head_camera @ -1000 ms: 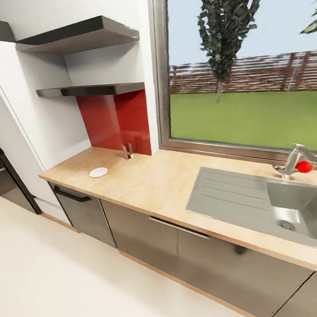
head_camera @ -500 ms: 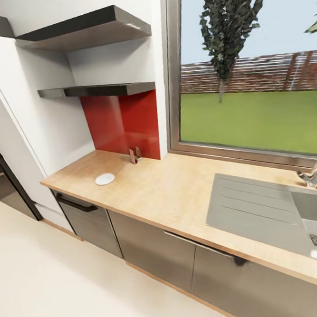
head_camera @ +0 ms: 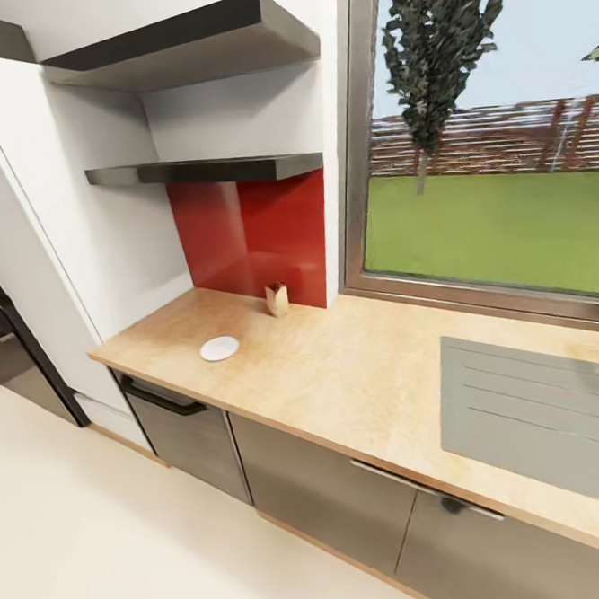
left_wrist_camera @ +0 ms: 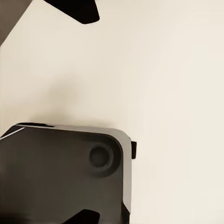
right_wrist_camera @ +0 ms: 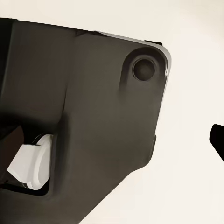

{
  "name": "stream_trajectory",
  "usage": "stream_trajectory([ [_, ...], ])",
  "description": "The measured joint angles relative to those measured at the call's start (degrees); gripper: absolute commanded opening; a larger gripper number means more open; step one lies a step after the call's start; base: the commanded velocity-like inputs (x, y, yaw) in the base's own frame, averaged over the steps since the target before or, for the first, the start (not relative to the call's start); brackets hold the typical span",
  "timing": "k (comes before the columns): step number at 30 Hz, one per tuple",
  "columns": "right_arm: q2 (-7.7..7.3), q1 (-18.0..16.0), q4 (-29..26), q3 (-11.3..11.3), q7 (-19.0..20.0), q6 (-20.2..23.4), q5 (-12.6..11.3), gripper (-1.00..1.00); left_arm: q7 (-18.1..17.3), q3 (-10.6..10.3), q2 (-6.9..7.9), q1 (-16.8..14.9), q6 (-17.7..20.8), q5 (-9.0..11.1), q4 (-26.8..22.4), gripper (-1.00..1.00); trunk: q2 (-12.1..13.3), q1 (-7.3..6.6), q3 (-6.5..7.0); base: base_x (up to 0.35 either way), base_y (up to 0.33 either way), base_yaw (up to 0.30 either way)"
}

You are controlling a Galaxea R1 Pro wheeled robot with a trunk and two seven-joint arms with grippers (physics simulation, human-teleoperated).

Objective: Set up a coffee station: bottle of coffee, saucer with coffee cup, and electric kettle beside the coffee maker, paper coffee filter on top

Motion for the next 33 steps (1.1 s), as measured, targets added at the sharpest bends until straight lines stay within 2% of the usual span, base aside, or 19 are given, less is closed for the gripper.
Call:
stream_trajectory([
  [33,0.00,0.00,0.09,0.00,0.00,0.00,0.00,1.00,0.00,0.00,-0.09,0.00,0.00,0.02,0.00,1.00,0.01,0.01,0.00,0.005,0.337,0.000],
])
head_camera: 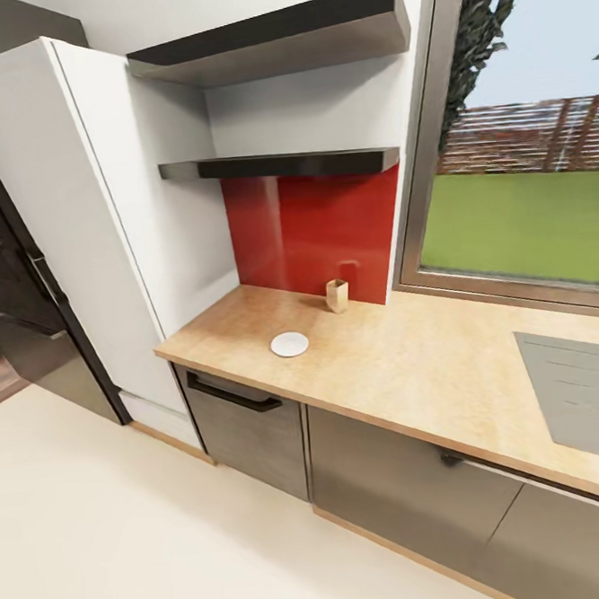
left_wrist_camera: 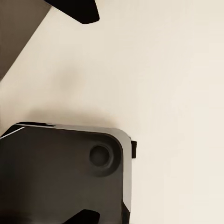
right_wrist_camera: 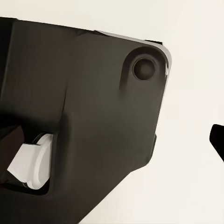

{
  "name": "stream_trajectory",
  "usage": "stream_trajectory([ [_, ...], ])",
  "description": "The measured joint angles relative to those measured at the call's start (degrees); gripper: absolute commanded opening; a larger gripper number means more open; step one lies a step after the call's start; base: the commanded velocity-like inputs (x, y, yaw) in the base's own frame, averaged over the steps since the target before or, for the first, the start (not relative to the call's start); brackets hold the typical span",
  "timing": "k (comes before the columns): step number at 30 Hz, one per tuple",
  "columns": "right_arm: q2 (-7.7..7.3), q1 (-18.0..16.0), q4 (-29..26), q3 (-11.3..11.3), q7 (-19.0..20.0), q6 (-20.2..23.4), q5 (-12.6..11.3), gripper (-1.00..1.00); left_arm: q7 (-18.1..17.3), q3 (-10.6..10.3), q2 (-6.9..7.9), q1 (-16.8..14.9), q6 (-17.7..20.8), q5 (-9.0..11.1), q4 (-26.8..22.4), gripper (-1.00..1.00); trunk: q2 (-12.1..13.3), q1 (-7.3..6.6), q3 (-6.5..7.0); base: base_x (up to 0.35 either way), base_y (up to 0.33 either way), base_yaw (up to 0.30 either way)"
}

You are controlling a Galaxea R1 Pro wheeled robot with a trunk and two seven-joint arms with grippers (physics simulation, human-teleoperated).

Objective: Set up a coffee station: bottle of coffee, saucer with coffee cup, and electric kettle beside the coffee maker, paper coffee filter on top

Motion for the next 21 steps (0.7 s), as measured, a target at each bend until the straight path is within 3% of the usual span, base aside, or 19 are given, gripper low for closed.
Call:
stream_trajectory([
  [12,0.00,0.00,0.00,0.00,0.00,0.00,0.00,1.00,0.00,0.00,0.00,0.00,0.00,0.00,0.00,1.00,0.00,-0.01,0.00,0.012,0.337,0.000],
  [21,0.00,0.01,-0.01,-0.06,-0.01,0.00,0.00,1.00,-0.09,0.00,0.04,0.00,-0.07,-0.09,0.09,1.00,-0.01,-0.03,0.00,0.233,0.261,-0.073],
])
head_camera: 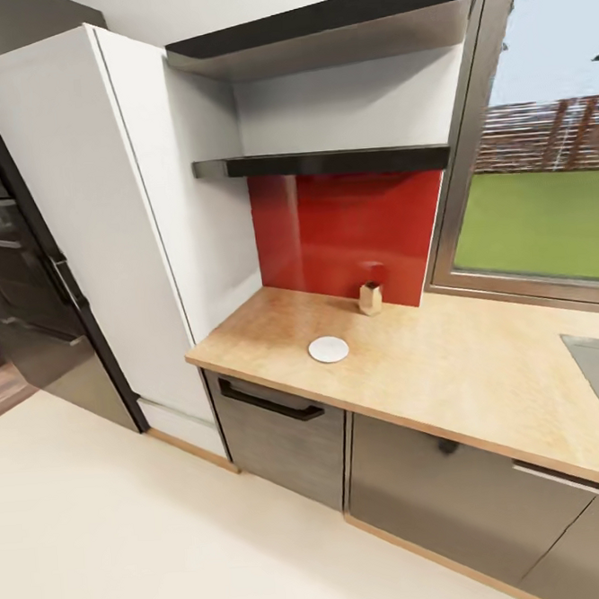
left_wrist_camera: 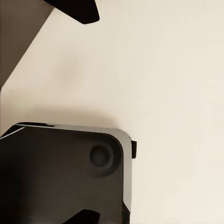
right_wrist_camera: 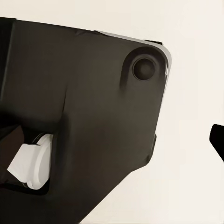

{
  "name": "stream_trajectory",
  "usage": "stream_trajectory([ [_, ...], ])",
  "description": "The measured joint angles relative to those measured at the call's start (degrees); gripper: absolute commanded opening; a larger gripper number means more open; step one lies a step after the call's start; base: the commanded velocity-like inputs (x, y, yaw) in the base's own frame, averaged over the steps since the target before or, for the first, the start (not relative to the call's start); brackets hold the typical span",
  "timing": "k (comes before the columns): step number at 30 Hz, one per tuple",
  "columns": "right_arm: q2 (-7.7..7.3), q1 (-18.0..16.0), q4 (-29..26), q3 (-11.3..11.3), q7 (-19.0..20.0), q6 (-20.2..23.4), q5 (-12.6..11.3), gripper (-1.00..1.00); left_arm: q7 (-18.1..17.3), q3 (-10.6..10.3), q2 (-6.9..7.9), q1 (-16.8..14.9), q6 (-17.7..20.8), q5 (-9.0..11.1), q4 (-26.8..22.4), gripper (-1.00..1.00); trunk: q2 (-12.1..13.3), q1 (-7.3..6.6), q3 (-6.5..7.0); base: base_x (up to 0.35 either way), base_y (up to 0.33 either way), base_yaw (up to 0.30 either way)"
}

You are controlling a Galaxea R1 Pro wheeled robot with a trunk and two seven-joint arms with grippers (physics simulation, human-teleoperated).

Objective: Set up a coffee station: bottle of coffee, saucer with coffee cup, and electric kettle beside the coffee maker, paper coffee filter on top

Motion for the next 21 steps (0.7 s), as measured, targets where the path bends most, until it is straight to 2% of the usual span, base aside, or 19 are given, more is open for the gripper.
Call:
stream_trajectory([
  [3,0.00,0.00,0.00,-0.02,-0.01,0.00,0.00,1.00,-0.01,0.00,0.04,0.00,0.00,0.00,0.00,1.00,0.00,0.00,0.00,0.294,0.149,-0.247],
  [15,0.00,0.00,0.05,-0.02,-0.01,0.00,0.00,1.00,-0.02,0.00,-0.03,0.00,0.00,0.00,-0.01,1.00,0.00,-0.01,0.00,0.333,0.026,-0.264],
  [21,0.00,0.00,0.03,-0.02,0.00,0.00,0.00,1.00,0.00,-0.02,-0.04,0.00,-0.01,0.00,0.00,1.00,0.00,0.00,0.00,0.260,0.212,-0.265],
])
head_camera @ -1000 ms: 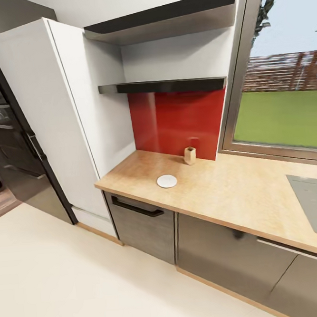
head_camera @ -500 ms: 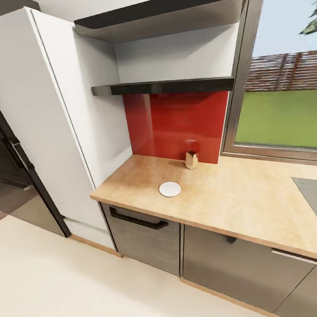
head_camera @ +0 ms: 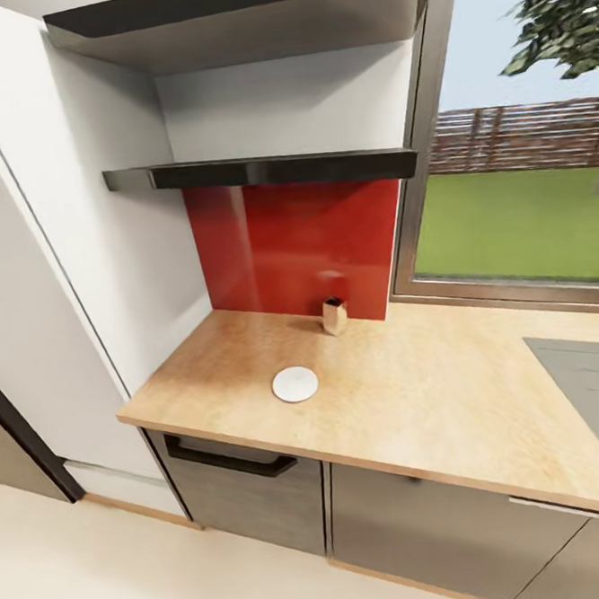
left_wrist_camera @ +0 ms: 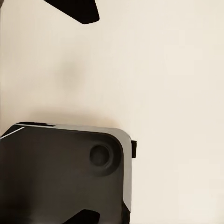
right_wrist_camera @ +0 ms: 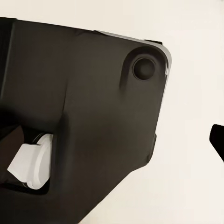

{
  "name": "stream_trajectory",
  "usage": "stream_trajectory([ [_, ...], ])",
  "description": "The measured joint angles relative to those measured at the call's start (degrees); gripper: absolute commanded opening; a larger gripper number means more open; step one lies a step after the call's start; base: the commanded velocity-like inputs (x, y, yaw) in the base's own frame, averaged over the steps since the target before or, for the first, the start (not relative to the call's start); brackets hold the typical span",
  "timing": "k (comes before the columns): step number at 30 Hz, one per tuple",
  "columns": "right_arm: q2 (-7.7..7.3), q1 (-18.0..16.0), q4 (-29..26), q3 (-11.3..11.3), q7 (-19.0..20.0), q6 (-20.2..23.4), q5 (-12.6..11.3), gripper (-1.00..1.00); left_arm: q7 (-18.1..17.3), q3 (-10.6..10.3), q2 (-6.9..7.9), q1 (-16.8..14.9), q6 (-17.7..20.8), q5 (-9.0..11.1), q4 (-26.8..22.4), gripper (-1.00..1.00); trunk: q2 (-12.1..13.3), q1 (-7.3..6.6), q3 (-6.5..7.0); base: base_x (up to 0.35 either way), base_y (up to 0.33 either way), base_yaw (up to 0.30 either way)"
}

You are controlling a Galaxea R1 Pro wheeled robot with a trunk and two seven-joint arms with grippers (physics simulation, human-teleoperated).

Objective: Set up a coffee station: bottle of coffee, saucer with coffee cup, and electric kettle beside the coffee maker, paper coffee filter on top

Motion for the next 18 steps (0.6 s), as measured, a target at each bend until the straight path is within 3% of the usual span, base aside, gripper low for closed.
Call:
stream_trajectory([
  [5,0.00,0.00,0.01,-0.01,0.00,0.00,0.00,1.00,0.01,-0.01,-0.01,0.00,-0.01,0.00,0.00,1.00,0.00,0.02,0.00,0.118,0.303,-0.265],
  [18,0.00,0.00,-0.01,0.01,0.00,0.00,0.00,1.00,0.04,0.02,0.00,0.00,0.08,0.08,0.00,1.00,0.01,0.02,0.00,0.007,0.336,-0.265],
])
